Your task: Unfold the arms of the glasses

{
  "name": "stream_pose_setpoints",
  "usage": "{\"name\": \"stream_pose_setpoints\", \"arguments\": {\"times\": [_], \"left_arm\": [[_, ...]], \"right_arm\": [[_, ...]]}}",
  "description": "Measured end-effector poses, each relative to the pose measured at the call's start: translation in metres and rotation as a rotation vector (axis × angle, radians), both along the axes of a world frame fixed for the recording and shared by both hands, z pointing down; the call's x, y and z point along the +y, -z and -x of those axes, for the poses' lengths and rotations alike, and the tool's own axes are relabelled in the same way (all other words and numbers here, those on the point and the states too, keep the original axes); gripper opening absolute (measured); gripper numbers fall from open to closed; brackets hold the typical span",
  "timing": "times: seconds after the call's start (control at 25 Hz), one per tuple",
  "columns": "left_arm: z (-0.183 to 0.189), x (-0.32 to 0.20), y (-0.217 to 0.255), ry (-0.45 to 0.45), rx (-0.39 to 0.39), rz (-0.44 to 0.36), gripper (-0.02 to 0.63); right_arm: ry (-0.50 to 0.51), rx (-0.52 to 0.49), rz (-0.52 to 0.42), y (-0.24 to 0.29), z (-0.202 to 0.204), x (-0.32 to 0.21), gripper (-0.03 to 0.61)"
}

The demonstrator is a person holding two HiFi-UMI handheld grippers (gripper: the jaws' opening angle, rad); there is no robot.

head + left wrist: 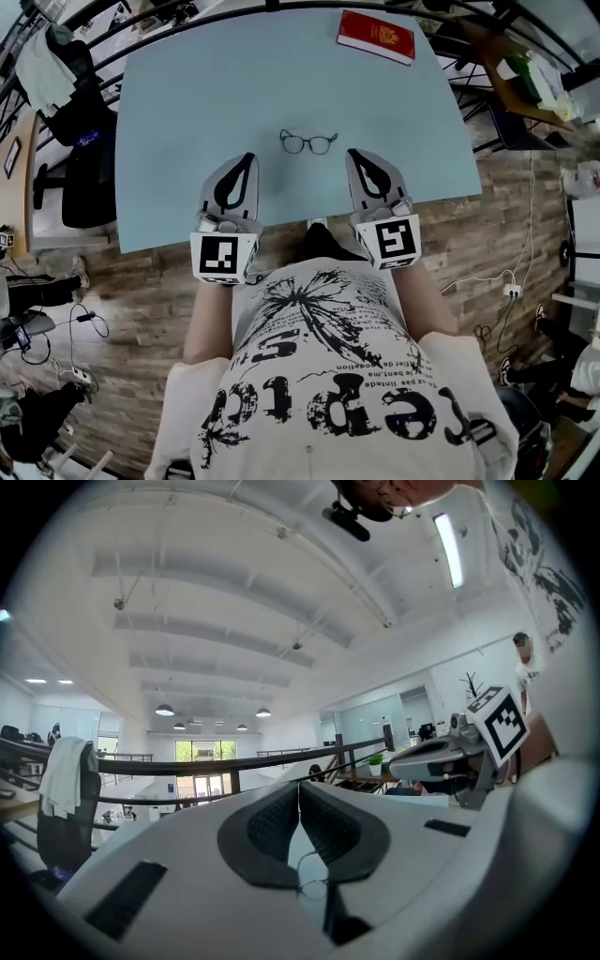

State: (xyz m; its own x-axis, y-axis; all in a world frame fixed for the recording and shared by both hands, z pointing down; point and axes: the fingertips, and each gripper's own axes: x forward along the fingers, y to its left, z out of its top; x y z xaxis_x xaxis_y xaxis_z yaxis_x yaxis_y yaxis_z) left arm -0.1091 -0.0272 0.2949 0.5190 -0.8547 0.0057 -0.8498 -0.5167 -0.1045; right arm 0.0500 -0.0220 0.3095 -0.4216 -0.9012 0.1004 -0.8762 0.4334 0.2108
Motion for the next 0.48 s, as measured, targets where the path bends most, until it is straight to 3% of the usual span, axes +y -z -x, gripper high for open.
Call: {"name": "stream_pose_setpoints", "arguments": {"times": [0.48], "left_arm": [[0.0, -0.0077, 0.0009, -0.012, -0.017, 0.003, 0.02]], "right_arm": [[0.003, -0.004, 0.006, -0.002, 0.0017, -0.0071, 0.008]]}}
